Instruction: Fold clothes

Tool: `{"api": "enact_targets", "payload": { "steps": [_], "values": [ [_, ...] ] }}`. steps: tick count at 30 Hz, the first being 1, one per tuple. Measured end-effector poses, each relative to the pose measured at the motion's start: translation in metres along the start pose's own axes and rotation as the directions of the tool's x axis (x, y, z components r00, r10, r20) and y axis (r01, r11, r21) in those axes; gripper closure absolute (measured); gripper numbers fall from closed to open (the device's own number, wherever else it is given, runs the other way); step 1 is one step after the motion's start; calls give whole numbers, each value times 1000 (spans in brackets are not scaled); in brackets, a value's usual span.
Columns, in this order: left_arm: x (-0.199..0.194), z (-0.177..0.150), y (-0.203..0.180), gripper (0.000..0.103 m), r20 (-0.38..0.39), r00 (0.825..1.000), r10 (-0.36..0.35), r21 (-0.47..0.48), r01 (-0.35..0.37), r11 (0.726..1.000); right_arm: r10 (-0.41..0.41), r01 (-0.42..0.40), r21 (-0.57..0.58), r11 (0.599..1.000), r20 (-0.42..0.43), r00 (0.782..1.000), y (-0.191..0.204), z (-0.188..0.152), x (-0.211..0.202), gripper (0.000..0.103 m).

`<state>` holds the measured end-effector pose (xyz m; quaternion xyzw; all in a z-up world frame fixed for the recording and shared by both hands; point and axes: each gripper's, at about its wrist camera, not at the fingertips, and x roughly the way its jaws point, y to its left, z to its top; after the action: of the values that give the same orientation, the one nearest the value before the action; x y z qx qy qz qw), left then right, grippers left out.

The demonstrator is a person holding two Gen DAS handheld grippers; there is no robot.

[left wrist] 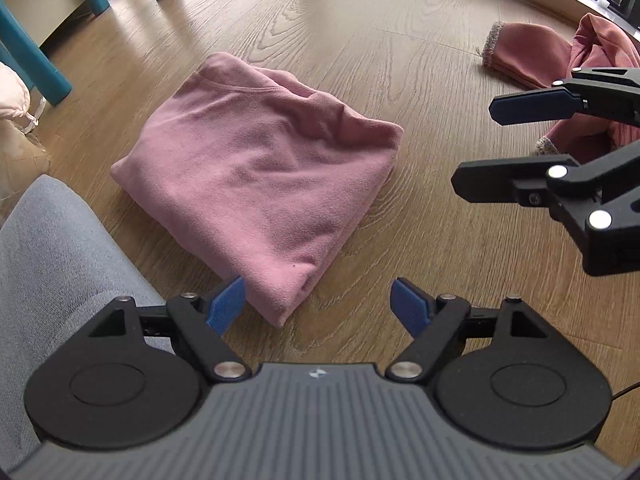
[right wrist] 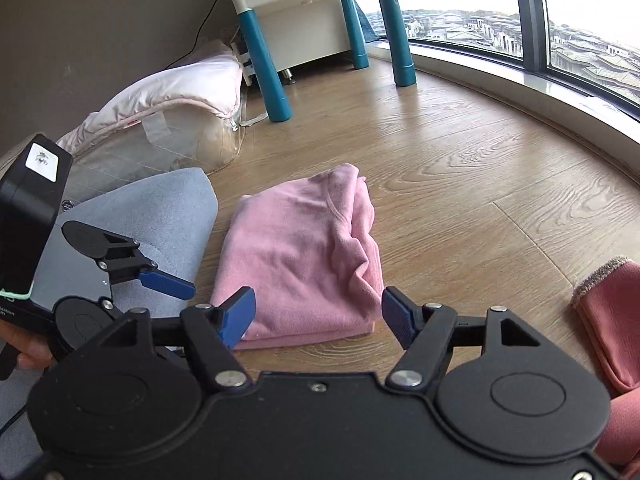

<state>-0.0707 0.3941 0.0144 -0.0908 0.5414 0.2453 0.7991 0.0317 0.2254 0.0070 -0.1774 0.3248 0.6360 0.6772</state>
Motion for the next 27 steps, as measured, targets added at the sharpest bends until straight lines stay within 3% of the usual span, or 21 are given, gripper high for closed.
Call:
{"api": "enact_targets", "payload": {
  "steps": [7,13,21,23,27],
  "values": [
    [-14,-7,-12,19,-2,999,-37,-26,37,999,-25,26,65,998,-10,1000,4,-42,-27,31],
    [-22,-13,-17,19,13,1000,-17,-10,18,1000,-19,16,178,984,14,1000,-3,-56,-51,30],
    [-31,-21,-15,19,-8,999,-41,-30,40,999,-30,19,223,975,49,998,2,-62,-70,29],
    [-33,-23,-15,19,-7,999,-31,-18,31,999,-29,15,235,972,56,998,5,-65,-72,29],
    [-27,-20,-10,19,24,998,57,44,-58,997,-13,-8,203,979,104,994,9,-54,-61,28]
  ]
}}
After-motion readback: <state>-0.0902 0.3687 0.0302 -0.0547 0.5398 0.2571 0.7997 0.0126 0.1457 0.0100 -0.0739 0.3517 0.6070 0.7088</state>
